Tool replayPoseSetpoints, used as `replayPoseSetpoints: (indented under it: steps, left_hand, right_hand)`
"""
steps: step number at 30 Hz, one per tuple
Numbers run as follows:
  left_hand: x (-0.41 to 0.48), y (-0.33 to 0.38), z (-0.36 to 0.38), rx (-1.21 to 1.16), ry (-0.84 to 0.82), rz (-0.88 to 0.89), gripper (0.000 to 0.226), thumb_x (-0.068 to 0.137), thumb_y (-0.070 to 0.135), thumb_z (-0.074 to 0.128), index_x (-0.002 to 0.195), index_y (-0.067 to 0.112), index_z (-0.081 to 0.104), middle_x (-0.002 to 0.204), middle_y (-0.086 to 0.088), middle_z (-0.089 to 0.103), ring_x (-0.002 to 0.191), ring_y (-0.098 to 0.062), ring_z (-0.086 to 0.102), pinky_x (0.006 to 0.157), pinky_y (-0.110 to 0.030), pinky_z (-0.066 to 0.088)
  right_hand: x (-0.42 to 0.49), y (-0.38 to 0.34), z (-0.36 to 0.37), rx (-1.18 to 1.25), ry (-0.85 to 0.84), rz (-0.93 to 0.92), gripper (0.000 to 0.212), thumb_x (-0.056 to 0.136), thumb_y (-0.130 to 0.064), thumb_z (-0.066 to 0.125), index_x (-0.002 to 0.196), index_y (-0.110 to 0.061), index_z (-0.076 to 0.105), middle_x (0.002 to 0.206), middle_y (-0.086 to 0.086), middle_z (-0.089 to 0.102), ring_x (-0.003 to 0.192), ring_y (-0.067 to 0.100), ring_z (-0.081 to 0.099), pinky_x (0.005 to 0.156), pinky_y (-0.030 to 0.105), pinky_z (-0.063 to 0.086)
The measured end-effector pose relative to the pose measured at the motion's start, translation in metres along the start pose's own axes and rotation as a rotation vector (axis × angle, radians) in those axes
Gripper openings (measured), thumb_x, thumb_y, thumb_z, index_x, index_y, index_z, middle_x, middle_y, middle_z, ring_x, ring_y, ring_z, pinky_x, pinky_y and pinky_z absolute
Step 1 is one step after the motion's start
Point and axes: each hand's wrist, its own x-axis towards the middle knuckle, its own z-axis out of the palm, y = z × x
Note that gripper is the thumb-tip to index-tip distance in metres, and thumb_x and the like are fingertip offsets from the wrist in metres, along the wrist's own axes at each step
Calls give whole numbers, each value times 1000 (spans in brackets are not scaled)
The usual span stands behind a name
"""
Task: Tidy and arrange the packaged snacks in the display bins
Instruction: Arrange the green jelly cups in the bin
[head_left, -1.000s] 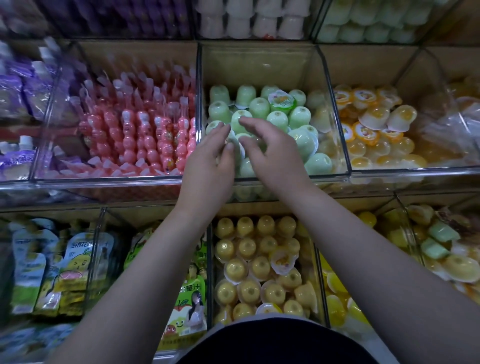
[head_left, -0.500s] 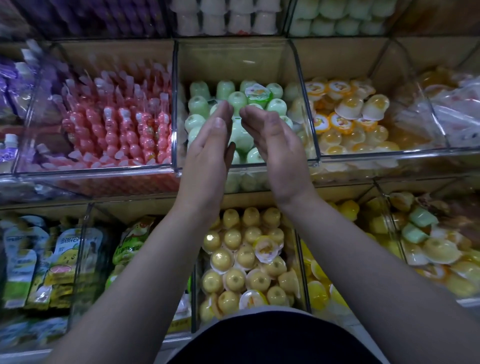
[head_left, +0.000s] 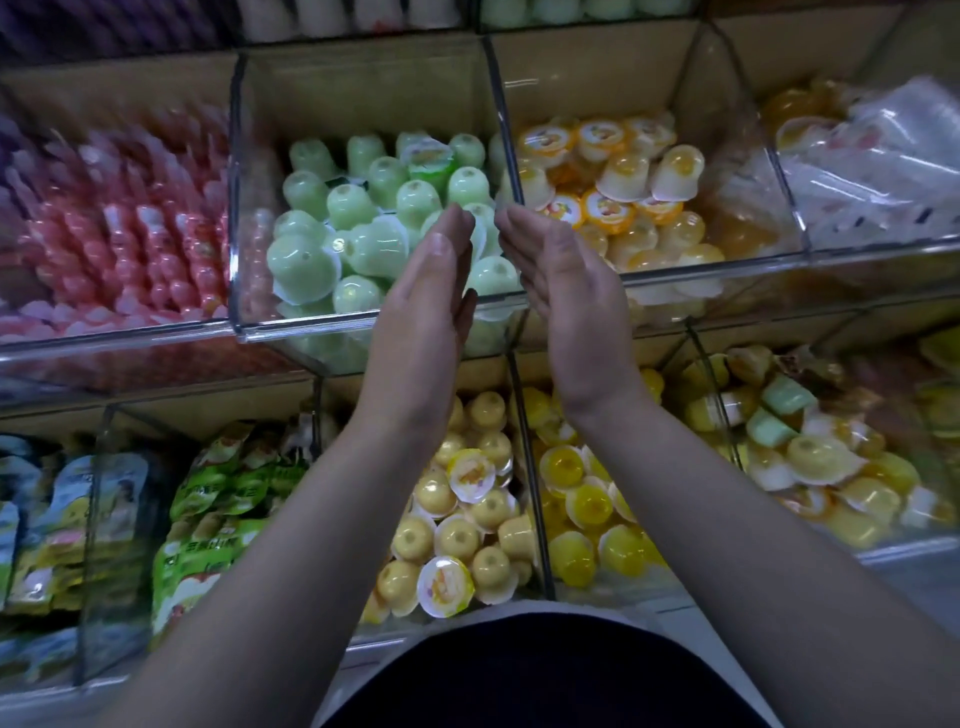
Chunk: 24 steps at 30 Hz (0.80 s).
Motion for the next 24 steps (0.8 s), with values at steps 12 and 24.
replayPoseSetpoints:
  steps: [12,24]
  left_hand:
    - [7,-31,86,-4,-81,-58,63,90,48,27,147,24,36,139,19,47,130,7,42,102,-20,36]
    - [14,-65,164,-28,-136,-140,51,90,49,28,133,31,47,130,21,56,128,6,46,103,-22,36]
  right_hand:
    - [-10,-2,-93,11,127,40,44,94,-38,36,126,-15,56,127,0,62,122,6,56,100,16,43]
    - [-8,9,-179,-2,185,15,35,89,-46,43,111,-26,61,118,-3,66,120,12,59,103,26,44]
